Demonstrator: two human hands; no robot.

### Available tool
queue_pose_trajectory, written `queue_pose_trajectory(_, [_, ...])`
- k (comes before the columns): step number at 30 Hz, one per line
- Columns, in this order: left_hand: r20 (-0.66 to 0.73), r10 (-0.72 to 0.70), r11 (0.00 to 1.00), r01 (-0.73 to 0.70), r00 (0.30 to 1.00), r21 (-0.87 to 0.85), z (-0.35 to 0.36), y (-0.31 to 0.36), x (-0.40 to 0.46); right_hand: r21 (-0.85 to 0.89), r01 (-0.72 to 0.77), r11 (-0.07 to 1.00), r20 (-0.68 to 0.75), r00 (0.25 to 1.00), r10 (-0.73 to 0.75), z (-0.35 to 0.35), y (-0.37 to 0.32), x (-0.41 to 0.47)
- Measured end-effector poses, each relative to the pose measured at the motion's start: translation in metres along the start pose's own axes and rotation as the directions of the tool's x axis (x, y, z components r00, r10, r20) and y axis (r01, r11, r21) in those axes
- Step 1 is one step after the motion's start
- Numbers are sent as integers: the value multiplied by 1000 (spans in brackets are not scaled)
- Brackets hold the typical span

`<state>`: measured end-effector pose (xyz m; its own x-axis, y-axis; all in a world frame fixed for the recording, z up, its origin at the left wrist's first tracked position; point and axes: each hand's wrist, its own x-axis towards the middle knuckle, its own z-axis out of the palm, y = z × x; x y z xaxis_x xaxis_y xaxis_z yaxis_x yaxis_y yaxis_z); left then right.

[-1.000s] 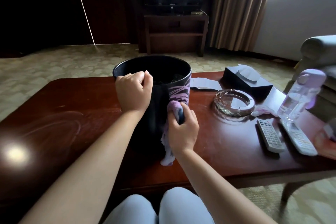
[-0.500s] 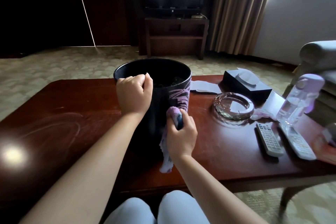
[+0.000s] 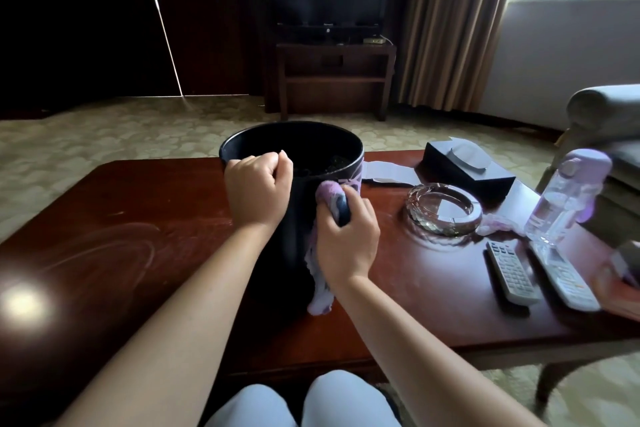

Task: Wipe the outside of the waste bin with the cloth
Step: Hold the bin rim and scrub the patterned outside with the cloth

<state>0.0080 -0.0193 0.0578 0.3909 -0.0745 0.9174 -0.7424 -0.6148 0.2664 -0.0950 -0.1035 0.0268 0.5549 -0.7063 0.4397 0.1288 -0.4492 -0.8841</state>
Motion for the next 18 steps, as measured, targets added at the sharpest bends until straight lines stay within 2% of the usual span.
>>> queue_pose_trajectory(4, [4,4,1000,-4,1000,-9,-1,0,0,42,9,999,-22,1000,-8,0,-13,11])
queue_pose_trajectory(9, [-1,-22,1000,22,1000,-18,-3,3,0,-98,-79,992,77,993,86,-5,22,-19])
queue_pose_trajectory(13, [-17,-34,999,33,999,-30,-5,4,0,-42,18,999,18,1000,-17,-8,-8,7])
queue_pose_trajectory(18, [45,-203,965,208,978,-158,-14,4,-1,-134,31,990,27,999,-27,-12,-33,34])
